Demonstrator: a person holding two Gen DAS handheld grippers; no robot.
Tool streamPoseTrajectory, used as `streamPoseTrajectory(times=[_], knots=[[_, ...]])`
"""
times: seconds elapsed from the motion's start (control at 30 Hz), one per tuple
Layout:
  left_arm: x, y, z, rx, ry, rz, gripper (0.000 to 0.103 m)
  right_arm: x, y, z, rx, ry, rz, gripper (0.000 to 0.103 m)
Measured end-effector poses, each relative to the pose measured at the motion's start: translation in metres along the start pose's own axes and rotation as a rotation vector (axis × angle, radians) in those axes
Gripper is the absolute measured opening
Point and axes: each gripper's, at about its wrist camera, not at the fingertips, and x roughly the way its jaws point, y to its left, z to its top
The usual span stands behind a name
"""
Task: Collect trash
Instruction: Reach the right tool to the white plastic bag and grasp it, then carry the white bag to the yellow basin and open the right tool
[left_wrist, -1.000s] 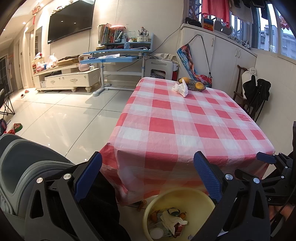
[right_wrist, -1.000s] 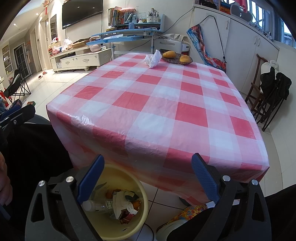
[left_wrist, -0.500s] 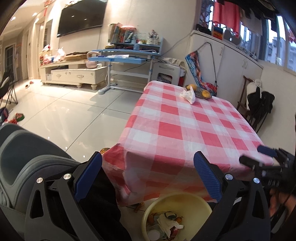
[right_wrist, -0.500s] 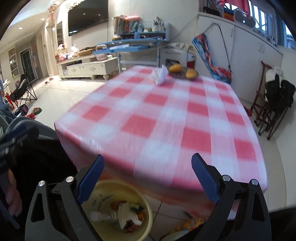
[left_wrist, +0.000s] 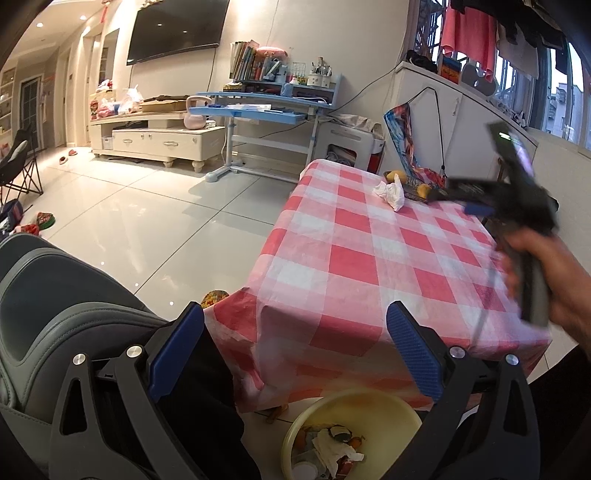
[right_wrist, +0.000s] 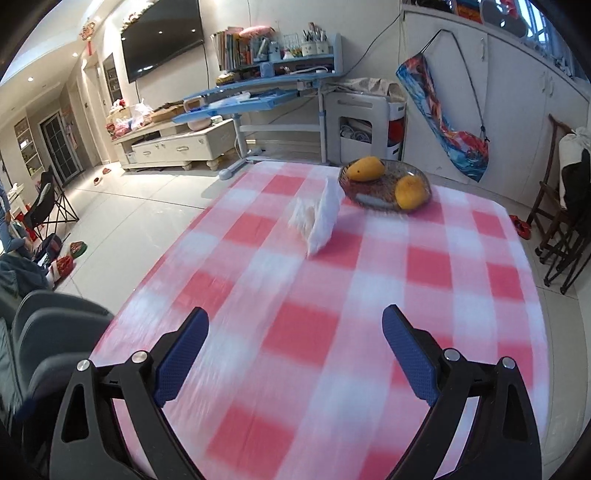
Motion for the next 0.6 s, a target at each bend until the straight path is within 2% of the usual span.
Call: streamPoseTrajectory(times=[0.17,0.37,0.4,0.47,0.5,0.6], knots=[[0.007,0.002,0.006,-0.02,0.009,-0.006,0.096,0.053,-0.002,0.039,0.001,0.047,-0.017,0.091],[0.017,0.002,0.014,-0.037,0.022,-0.015,0.096,0.107,-0.016,0.064,0.039,0.126,-0.048,0.073],[0.018,0.001,0.015,-0.038,0.025,-0.015,0.096,0.115,-0.019,0.066,0.039,0.143,-0.061,0.067],[0.021,0.002,0.017,-0.043,0.027,-0.016,0.096,0.124,-0.021,0.068,0.033,0.163,-0.068,0.045],[0.022,0.003,0.019,-0.049,0.028,-0.016,0.096,0.125,-0.022,0.067,0.027,0.176,-0.061,0.021],[0.023,0.005,0.021,-0.063,0.031,-0.016,0.096,0.117,-0.021,0.06,0.003,0.175,-0.044,0.016]])
